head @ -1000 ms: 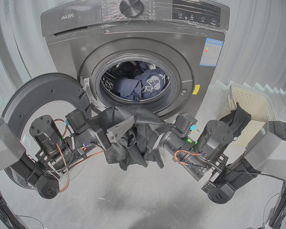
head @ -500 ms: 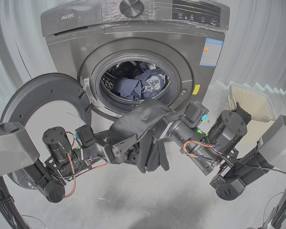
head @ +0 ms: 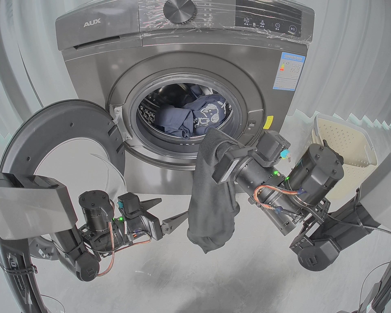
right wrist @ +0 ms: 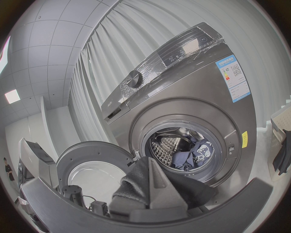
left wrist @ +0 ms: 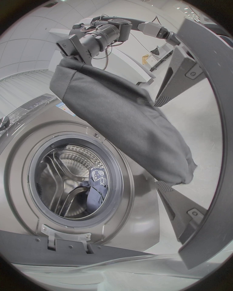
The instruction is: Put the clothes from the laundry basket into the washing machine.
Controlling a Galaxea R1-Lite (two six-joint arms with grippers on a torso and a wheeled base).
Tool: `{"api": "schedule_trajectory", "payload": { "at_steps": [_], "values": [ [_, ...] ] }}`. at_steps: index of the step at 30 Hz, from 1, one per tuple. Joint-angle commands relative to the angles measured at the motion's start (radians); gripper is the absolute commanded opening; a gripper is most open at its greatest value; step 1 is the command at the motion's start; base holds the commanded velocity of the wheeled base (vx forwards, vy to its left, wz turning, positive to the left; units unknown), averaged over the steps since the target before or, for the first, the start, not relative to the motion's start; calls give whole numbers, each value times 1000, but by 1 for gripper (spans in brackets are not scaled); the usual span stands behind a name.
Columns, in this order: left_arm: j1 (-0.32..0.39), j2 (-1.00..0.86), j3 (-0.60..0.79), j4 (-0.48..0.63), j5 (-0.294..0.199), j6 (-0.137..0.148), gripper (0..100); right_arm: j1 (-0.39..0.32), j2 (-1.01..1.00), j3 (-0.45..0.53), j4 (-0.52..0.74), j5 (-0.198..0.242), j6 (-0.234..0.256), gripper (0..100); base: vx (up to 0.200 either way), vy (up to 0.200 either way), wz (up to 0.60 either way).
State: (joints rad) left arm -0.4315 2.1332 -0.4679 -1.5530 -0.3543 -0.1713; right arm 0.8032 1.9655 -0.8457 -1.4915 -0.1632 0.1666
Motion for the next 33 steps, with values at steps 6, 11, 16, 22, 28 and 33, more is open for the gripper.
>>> {"api": "schedule_trajectory", "payload": {
  "at_steps": [6,11,16,22,28,33],
  "values": [
    [-6,21,23,-2,-2,1,100,-7,33,-69,7,-24,-4,0,0,0,0],
    [-10,21,29,-2,-6,42,100,-7,49,-90,8,-30,-4,0,0,0,0],
    [-16,14,44,-2,-34,59,100,-6,69,-92,5,-30,-1,0,0,0,0],
    [-39,-24,43,-2,-35,58,100,-2,98,-124,7,-30,-1,0,0,0,0],
    [-104,-72,38,-1,-38,35,100,-1,127,-157,10,-30,-1,0,0,0,0],
    [-208,-38,-28,1,-25,-63,100,4,148,-170,7,-30,1,0,0,0,0]
  ]
}}
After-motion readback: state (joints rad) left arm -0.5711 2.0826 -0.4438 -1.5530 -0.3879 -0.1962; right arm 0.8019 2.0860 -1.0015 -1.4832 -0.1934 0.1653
